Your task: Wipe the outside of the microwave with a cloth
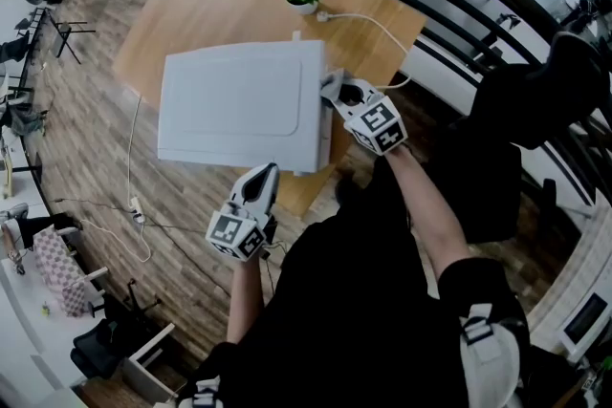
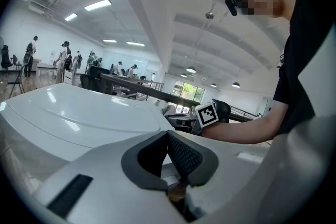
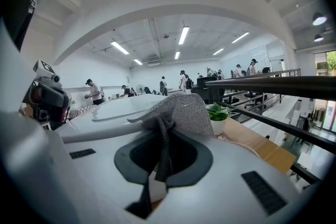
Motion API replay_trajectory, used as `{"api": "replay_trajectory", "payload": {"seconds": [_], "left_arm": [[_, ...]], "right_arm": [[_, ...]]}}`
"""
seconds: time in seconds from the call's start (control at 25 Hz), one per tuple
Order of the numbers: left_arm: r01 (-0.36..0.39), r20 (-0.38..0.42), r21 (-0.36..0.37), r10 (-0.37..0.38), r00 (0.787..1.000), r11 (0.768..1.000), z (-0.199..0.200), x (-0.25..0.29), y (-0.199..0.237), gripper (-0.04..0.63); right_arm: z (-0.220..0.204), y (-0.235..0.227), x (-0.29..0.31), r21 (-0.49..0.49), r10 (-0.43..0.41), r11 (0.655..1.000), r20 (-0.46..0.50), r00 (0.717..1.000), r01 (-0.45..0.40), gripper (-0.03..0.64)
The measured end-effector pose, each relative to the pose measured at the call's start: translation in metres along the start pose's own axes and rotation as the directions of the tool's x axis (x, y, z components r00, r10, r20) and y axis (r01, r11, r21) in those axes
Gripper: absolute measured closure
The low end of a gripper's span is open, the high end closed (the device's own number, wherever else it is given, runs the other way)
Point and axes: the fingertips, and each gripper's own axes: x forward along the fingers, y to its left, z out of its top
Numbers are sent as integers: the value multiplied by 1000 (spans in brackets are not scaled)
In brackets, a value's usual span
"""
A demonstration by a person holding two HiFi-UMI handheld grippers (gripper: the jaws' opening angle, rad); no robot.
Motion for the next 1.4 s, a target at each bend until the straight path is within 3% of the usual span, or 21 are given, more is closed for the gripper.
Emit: {"api": "replay_trajectory", "payload": {"seconds": [0.6, 1.4], "left_arm": [[-14, -11, 4, 14, 1000, 1000, -1, -2, 1, 595], [-13, -23, -1, 13, 1000, 1000, -1, -1, 1, 595]], "right_arm": [[9, -38, 20, -16, -31, 999, 9, 999, 31, 601], [7, -79, 43, -58, -77, 996, -89, 993, 72, 601]]}}
